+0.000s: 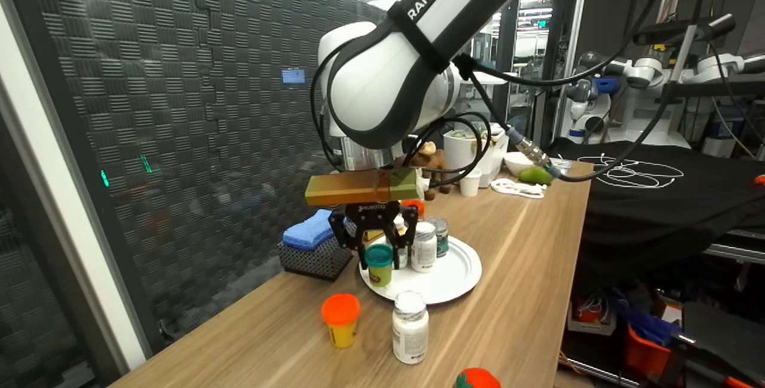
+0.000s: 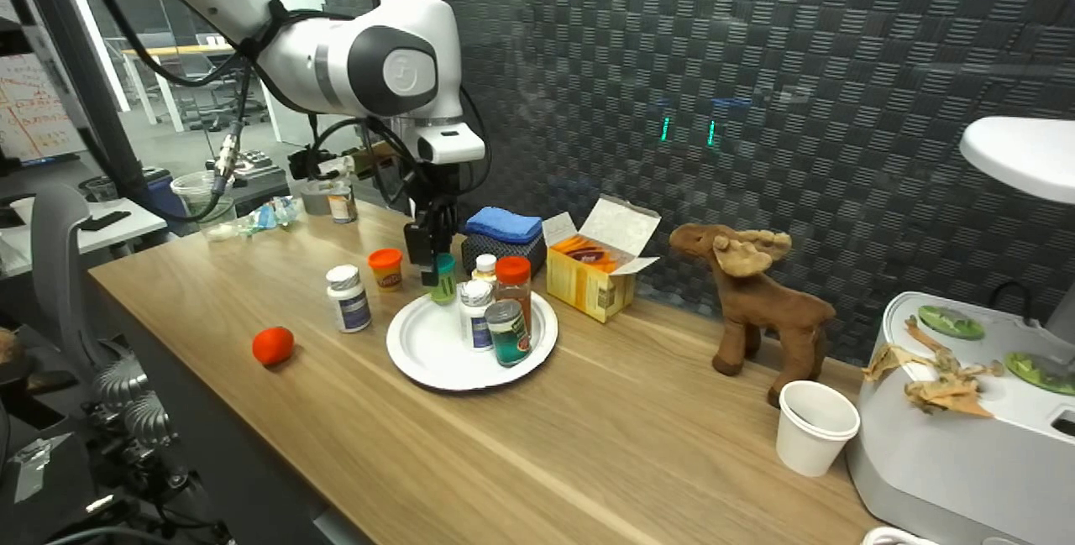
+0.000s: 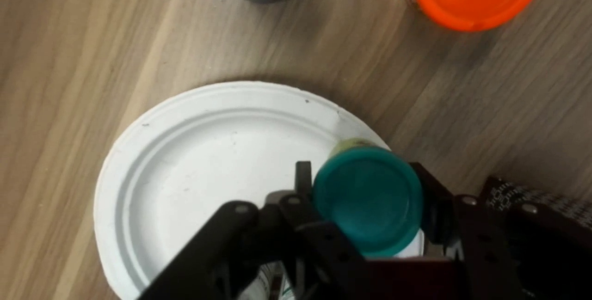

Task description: Put the bottles on the red object on the plate

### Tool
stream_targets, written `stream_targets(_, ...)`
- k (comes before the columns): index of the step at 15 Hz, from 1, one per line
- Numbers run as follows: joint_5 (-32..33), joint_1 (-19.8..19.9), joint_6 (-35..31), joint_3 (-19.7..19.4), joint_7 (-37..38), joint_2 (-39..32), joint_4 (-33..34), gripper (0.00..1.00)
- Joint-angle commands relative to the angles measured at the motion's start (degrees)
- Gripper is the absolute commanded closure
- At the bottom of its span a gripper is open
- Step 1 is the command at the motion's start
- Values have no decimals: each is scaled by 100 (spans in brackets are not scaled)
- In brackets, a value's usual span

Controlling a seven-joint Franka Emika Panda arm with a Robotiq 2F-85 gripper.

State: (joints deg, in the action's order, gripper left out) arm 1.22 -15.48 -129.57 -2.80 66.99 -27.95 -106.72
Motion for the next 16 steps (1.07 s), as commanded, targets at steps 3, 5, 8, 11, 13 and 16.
stream_targets(3, 106, 97, -186, -16, 297, 307, -391, 73)
stream_targets(5, 134, 101, -125, -52, 436, 303, -400, 73)
stream_targets(8, 143, 140, -47, -50, 480, 233, -348, 73)
stream_targets(11, 122, 177, -7, -25, 444, 178, -311, 73)
stream_targets(13, 110, 187, 36, -3, 389, 142, -273, 23)
stream_targets(16, 146, 147, -3, 8, 415, 165, -300, 9)
